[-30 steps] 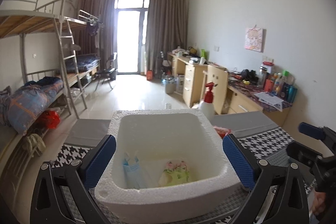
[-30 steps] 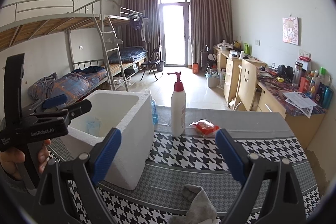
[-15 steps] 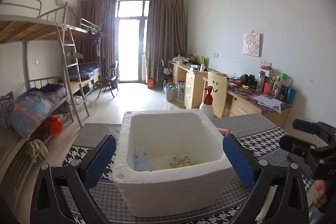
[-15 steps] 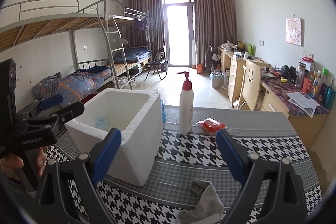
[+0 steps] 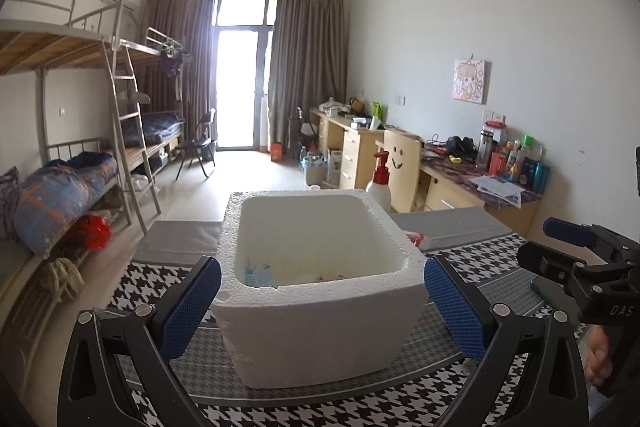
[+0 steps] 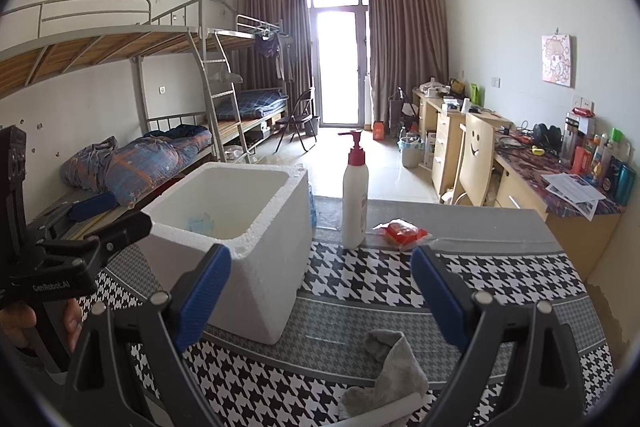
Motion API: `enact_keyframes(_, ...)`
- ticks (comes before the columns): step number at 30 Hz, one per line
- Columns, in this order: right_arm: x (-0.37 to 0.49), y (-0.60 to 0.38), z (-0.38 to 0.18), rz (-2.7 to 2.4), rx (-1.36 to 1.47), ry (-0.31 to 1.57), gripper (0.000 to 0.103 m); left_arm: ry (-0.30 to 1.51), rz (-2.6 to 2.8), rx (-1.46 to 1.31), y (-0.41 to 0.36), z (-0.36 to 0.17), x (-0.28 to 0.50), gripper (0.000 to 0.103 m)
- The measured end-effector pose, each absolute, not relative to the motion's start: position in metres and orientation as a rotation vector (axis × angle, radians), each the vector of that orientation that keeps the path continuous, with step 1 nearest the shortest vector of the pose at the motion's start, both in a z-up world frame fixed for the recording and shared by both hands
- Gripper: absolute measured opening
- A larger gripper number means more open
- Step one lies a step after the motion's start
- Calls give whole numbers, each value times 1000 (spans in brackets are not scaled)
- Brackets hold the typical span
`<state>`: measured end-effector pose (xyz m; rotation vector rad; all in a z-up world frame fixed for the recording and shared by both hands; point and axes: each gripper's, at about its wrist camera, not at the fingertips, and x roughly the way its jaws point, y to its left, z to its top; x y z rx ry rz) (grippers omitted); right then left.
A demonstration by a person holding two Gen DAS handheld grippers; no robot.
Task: Organize soft objects
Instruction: 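Withdraw both tools from the foam box toward the grey cloth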
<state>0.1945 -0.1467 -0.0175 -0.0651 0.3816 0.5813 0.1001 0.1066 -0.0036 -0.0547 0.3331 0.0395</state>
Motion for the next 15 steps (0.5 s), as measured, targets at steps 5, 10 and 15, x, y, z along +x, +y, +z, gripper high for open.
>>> enact_keyframes(5, 191, -153, -20, 576, -53, 380, 94, 345, 10, -39, 97, -7, 97, 102)
enact_keyframes(10, 190, -159, -22, 568, -43, 383, 94, 342, -4, -21, 87, -11, 95, 102)
enact_keyframes(15, 188, -163, -23, 562, -35, 384, 94, 349, -27, -22, 82, -14, 95, 102)
